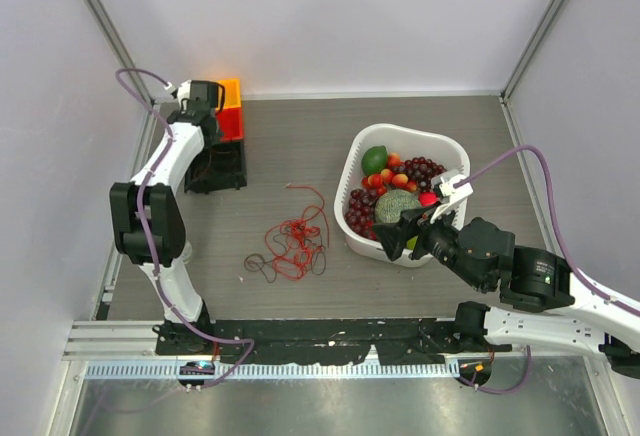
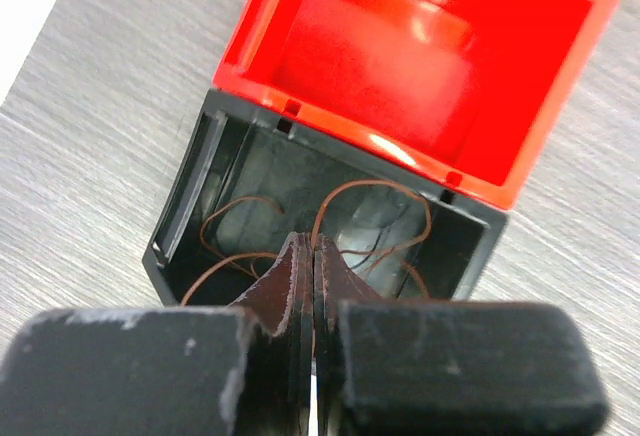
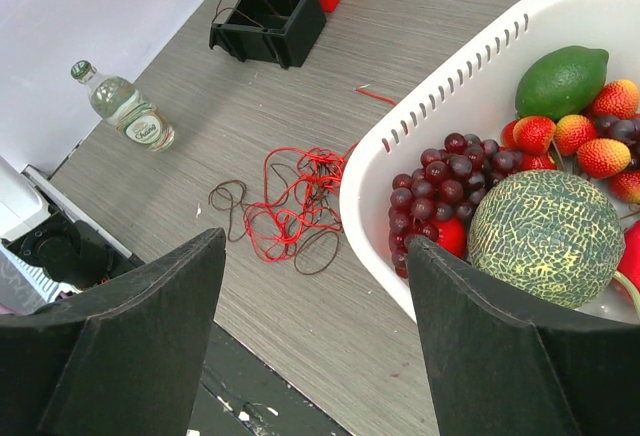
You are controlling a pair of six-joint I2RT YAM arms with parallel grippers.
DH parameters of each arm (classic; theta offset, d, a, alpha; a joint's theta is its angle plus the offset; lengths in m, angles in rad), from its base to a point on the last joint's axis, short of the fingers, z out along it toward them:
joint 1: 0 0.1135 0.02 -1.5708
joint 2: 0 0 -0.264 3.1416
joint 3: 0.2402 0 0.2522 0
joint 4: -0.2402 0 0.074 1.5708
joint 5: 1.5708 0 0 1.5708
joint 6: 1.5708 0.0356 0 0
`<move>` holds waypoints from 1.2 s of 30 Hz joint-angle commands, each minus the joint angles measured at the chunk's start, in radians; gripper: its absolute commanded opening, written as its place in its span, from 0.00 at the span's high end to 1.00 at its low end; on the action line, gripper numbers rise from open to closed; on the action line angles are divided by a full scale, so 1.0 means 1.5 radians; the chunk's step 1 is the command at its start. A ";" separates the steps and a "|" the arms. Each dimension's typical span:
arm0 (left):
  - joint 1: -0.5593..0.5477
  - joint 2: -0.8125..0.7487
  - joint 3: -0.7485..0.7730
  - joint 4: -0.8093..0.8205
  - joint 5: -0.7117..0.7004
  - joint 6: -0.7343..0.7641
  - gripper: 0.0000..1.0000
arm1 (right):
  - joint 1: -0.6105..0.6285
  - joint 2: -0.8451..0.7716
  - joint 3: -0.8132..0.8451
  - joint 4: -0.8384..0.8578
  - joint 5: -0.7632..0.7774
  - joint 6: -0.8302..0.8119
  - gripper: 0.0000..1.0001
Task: Untangle the cables
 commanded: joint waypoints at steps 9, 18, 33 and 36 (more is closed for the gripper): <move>-0.010 0.036 0.078 -0.070 -0.034 -0.030 1.00 | -0.003 -0.012 0.016 0.019 0.004 0.004 0.22; -0.010 0.058 0.054 -0.070 -0.060 -0.057 1.00 | -0.003 -0.020 0.011 0.021 0.009 0.006 0.23; -0.007 0.063 0.020 -0.082 -0.095 -0.070 1.00 | -0.003 -0.010 0.014 0.023 0.007 0.000 0.23; -0.006 0.047 -0.008 -0.070 -0.097 -0.059 1.00 | -0.003 -0.008 0.014 0.024 0.003 0.000 0.23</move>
